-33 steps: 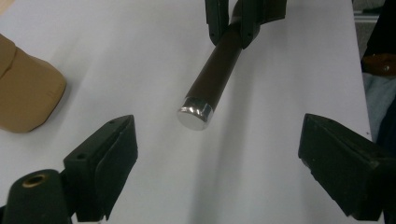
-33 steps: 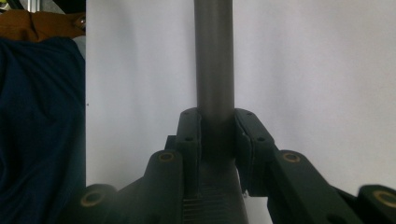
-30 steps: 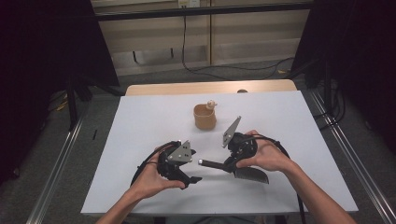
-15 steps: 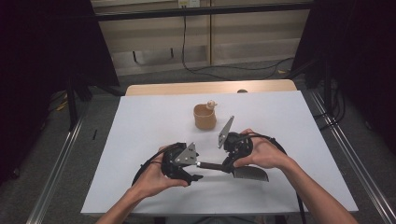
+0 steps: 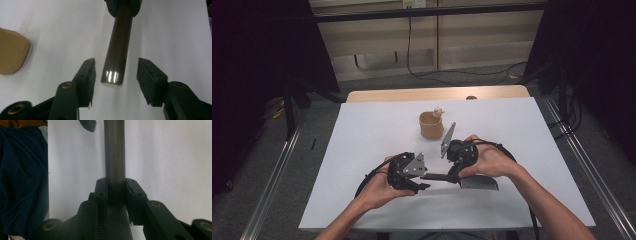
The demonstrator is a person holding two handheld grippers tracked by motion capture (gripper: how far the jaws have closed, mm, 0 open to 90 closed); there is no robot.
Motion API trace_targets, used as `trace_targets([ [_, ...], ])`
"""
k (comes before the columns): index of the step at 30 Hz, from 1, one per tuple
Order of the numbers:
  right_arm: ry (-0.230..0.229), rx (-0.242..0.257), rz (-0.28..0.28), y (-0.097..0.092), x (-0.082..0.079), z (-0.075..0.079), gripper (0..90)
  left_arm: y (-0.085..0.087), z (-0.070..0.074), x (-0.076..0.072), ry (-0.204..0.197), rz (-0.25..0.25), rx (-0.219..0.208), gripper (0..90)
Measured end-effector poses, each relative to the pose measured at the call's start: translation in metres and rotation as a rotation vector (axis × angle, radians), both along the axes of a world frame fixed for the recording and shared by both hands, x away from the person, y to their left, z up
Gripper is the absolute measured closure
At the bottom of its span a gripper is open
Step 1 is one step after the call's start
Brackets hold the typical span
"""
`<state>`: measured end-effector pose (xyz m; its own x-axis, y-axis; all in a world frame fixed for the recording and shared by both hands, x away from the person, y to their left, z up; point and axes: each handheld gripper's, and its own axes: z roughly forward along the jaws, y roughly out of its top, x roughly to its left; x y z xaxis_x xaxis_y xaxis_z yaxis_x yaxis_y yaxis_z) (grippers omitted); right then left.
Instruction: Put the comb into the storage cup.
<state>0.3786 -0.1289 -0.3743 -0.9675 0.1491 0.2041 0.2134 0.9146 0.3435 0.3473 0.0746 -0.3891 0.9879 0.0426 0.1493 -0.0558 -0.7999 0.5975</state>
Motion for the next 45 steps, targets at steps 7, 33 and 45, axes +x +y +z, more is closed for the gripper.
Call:
trace_targets([
  [7,0.020,-0.011,0.015,0.003,0.001,-0.002,72.8,-0.008,0.000,0.000,-0.011,-0.036,0.041,58.1],
  [33,0.029,-0.016,0.031,0.008,0.005,-0.007,72.8,-0.011,-0.006,0.002,-0.015,-0.052,0.065,69.3],
  [45,0.042,0.016,0.032,0.006,0.006,-0.008,72.8,-0.011,-0.005,0.000,-0.029,-0.049,0.045,68.5],
])
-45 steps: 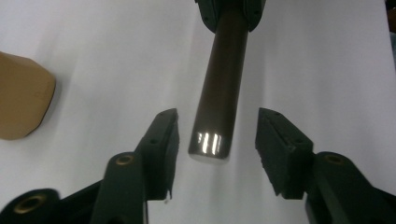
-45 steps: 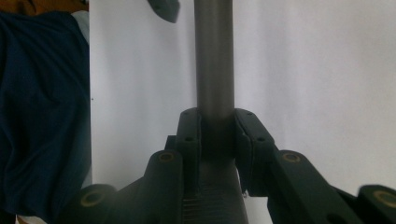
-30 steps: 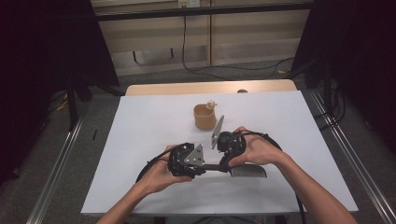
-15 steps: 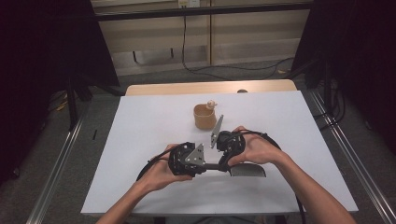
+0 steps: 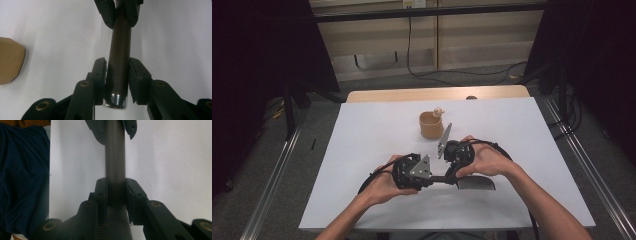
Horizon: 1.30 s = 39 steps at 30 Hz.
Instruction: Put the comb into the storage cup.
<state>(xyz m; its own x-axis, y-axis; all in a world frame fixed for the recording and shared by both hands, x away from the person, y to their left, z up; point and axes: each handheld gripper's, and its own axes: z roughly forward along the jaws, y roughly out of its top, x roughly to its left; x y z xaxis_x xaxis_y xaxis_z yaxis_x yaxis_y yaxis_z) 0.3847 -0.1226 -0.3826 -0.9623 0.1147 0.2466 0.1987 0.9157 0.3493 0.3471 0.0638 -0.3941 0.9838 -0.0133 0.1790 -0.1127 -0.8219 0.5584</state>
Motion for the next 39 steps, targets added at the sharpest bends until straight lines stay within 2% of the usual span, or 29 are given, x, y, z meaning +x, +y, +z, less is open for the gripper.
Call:
trace_targets([
  [5,-0.015,-0.005,0.017,0.003,-0.001,-0.002,72.8,-0.002,-0.003,-0.001,0.002,-0.003,0.011,69.1],
  [11,-0.017,-0.008,0.010,0.003,-0.002,0.000,72.7,0.000,-0.006,-0.001,0.019,0.017,-0.005,69.8],
  [16,-0.019,-0.012,0.025,0.003,-0.002,-0.001,72.5,-0.003,-0.009,-0.002,0.029,-0.001,0.020,71.5],
  [19,-0.019,-0.012,0.037,0.003,-0.001,-0.001,72.1,-0.004,-0.011,-0.004,0.031,-0.002,0.021,72.5],
  [22,-0.018,-0.006,0.037,0.001,-0.002,-0.001,72.0,-0.003,-0.010,-0.002,0.057,0.000,0.018,72.6],
  [23,-0.022,-0.002,0.040,0.001,-0.002,0.000,72.0,-0.002,-0.010,-0.002,0.068,0.015,0.001,72.6],
  [29,-0.021,0.008,0.015,-0.001,-0.001,0.003,70.4,0.000,-0.009,0.001,0.081,0.025,-0.019,72.7],
  [31,-0.029,0.003,-0.002,-0.002,0.000,0.003,68.3,0.001,-0.011,0.005,0.109,0.039,-0.035,72.7],
  [32,-0.032,0.004,-0.011,-0.003,0.001,0.003,66.6,0.002,-0.013,0.006,0.105,0.043,-0.035,72.8],
  [34,-0.050,0.016,-0.036,-0.004,0.002,0.004,63.7,0.004,-0.014,0.008,0.116,0.052,-0.022,72.8],
  [36,-0.064,0.036,-0.056,-0.006,0.002,0.008,57.5,0.006,-0.015,0.010,0.124,0.067,-0.037,72.8],
  [38,-0.080,0.069,-0.078,-0.009,0.003,0.013,53.7,0.009,-0.014,0.011,0.114,0.089,-0.059,72.8],
  [39,-0.089,0.080,-0.096,-0.011,0.003,0.016,51.4,0.011,-0.012,0.013,0.129,0.084,-0.057,72.8],
])
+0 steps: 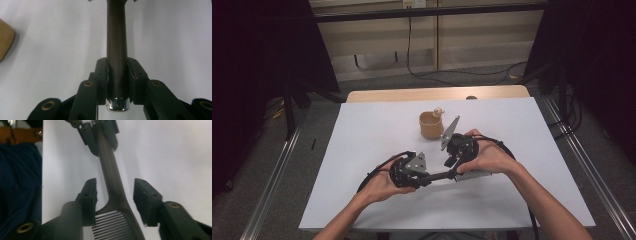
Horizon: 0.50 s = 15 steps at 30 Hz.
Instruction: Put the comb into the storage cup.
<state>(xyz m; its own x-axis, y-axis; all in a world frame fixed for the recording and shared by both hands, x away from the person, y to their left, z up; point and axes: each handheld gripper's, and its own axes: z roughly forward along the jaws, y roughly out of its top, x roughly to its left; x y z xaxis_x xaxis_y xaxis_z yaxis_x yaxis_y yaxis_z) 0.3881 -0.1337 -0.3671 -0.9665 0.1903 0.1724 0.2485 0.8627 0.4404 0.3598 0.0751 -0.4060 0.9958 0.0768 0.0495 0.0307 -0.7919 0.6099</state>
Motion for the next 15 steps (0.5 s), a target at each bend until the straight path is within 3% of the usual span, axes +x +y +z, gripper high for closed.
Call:
trace_targets([
  [3,-0.033,0.045,-0.059,-0.008,0.002,0.006,40.8,0.004,0.001,0.002,-0.001,0.030,-0.037,72.8],
  [10,-0.089,0.145,-0.173,-0.023,0.001,0.021,30.8,0.011,-0.002,0.006,0.010,0.068,-0.048,72.8],
  [15,-0.127,0.217,-0.245,-0.035,-0.006,0.024,19.8,0.018,-0.002,0.009,0.028,0.100,-0.071,72.8],
])
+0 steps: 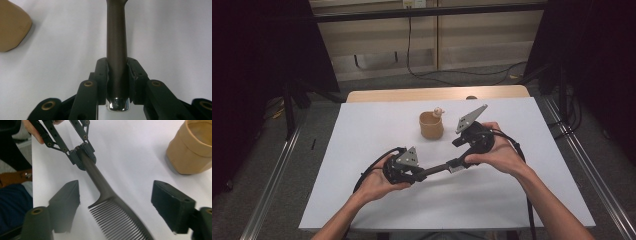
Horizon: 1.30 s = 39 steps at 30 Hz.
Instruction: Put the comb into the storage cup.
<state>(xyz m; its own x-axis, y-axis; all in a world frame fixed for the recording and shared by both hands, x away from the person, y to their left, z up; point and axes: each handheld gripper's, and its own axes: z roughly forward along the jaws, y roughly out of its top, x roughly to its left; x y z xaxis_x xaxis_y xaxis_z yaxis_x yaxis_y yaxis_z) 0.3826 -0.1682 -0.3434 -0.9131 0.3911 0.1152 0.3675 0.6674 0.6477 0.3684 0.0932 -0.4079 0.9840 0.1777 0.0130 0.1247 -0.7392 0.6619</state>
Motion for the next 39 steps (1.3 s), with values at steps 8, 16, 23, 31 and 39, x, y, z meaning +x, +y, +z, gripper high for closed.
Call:
trace_targets([
  [8,-0.079,0.090,-0.105,-0.015,-0.015,0.001,13.5,0.011,0.002,0.004,0.025,0.058,-0.071,72.8],
  [16,-0.125,0.148,-0.176,-0.025,-0.026,0.002,8.2,0.019,0.001,0.004,0.004,0.099,-0.081,72.8],
  [23,-0.174,0.214,-0.243,-0.037,-0.033,-0.002,7.4,0.025,0.002,0.005,-0.006,0.141,-0.124,72.9],
  [31,-0.216,0.252,-0.274,-0.043,-0.042,-0.005,6.5,0.025,0.003,0.004,0.006,0.169,-0.172,72.8],
  [39,-0.225,0.276,-0.253,-0.039,-0.050,-0.018,4.5,0.031,0.001,0.002,0.017,0.212,-0.226,72.9],
])
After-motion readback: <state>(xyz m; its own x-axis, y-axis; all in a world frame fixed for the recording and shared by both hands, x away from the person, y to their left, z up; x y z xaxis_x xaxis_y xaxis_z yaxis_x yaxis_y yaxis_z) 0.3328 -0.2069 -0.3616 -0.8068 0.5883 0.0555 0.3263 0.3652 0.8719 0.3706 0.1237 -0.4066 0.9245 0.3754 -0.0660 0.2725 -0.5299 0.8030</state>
